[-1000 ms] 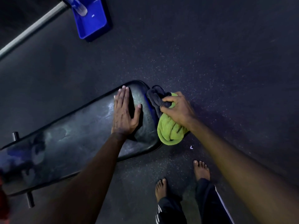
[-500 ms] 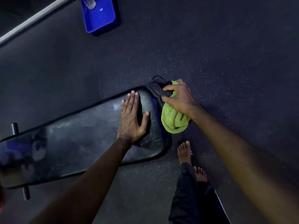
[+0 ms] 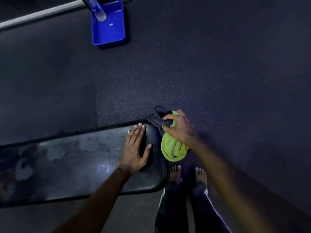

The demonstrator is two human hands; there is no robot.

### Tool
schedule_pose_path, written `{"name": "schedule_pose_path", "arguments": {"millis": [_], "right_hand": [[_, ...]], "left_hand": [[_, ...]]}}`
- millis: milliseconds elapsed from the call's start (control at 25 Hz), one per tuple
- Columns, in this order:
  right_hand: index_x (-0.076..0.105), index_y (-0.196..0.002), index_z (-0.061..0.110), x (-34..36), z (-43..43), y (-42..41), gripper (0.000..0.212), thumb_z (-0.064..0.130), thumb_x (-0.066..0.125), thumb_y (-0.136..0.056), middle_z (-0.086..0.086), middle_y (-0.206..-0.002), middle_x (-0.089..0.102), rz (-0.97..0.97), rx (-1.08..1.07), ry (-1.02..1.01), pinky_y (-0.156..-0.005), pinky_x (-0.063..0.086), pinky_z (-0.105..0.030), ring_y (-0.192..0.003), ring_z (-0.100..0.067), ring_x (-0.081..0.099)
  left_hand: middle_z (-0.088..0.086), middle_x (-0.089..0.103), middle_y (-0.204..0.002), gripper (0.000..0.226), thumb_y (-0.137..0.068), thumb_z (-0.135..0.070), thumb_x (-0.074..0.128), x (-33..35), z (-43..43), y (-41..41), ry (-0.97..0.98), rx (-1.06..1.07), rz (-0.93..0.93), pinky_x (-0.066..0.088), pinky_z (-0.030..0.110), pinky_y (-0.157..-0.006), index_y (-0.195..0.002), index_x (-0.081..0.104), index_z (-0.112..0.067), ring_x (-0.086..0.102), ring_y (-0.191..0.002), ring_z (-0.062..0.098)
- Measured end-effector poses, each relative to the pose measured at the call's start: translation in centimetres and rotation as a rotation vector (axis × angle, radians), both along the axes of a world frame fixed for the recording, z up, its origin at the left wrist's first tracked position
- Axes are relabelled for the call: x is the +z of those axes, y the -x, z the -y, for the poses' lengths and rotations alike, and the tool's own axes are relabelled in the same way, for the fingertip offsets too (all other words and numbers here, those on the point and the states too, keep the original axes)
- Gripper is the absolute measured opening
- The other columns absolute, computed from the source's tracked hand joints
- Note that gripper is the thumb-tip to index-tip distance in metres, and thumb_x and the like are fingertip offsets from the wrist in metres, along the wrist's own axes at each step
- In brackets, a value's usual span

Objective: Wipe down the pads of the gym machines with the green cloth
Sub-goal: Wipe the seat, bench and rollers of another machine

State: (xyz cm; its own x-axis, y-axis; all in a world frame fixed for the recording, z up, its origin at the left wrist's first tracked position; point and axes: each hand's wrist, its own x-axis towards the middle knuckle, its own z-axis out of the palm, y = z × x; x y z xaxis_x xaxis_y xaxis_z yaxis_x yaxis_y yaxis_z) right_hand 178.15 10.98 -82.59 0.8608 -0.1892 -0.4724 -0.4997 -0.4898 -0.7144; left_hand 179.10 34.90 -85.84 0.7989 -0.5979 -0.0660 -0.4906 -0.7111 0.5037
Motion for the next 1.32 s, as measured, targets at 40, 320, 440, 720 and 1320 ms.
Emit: {"name": "schedule_pose_path", "arguments": {"millis": [40,320,440,720,1320], "right_hand": [[0.069,-0.125,0.028,1.0,0.7,-0.3,0.033,0.032,0.074,-0.092,0.0,-0.123,0.043,-0.01,0.016,0.02,-0.091,0.048,-0.031,-0.114,-0.023,0.057],[0.07,-0.124,0.032,15.8,6.6,-6.1,0.035,0.035,0.076,-0.089,0.001,-0.124,0.045,0.061,0.117,0.118,-0.103,0.046,-0.036,-0.119,-0.022,0.056],[0.072,-0.121,0.032,25.7,8.9,-9.9,0.036,0.042,0.078,-0.087,0.001,-0.124,0.047,0.153,0.125,0.151,-0.1,0.044,-0.029,-0.116,-0.016,0.055],[0.077,-0.113,0.027,46.4,14.4,-15.6,0.028,0.038,0.08,-0.086,-0.001,-0.114,0.047,0.412,0.189,0.19,-0.094,0.039,-0.018,-0.103,-0.009,0.053],[0.078,-0.107,0.029,65.0,19.5,-30.0,0.022,0.036,0.079,-0.086,-0.004,-0.115,0.052,0.738,0.349,0.292,-0.098,0.041,-0.022,-0.1,-0.011,0.056]], "left_hand": [[0.009,0.031,-0.162,0.066,-0.099,-0.042,0.047,0.6,0.3,-0.2,0.008,0.024,-0.039,0.02,0.046,-0.124,-0.152,0.037,-0.003,0.022,-0.152,0.022],[0.009,0.046,-0.153,0.065,-0.097,-0.053,0.043,14.3,4.2,-5.8,0.03,0.223,-0.168,0.034,0.043,-0.117,-0.145,0.05,-0.01,0.041,-0.141,0.025],[0.01,0.051,-0.148,0.057,-0.096,-0.045,0.051,24.9,8.0,-10.1,0.125,0.288,-0.116,0.032,0.034,-0.115,-0.141,0.055,-0.012,0.045,-0.137,0.024],[0.013,0.055,-0.144,0.048,-0.096,-0.027,0.063,44.9,12.9,-18.9,0.151,0.341,-0.067,0.034,0.034,-0.115,-0.14,0.055,-0.008,0.049,-0.134,0.028],[0.012,0.051,-0.148,0.056,-0.098,-0.044,0.059,60.3,11.5,-28.1,0.127,0.538,0.116,0.034,0.041,-0.116,-0.143,0.051,-0.012,0.044,-0.139,0.028]]}}
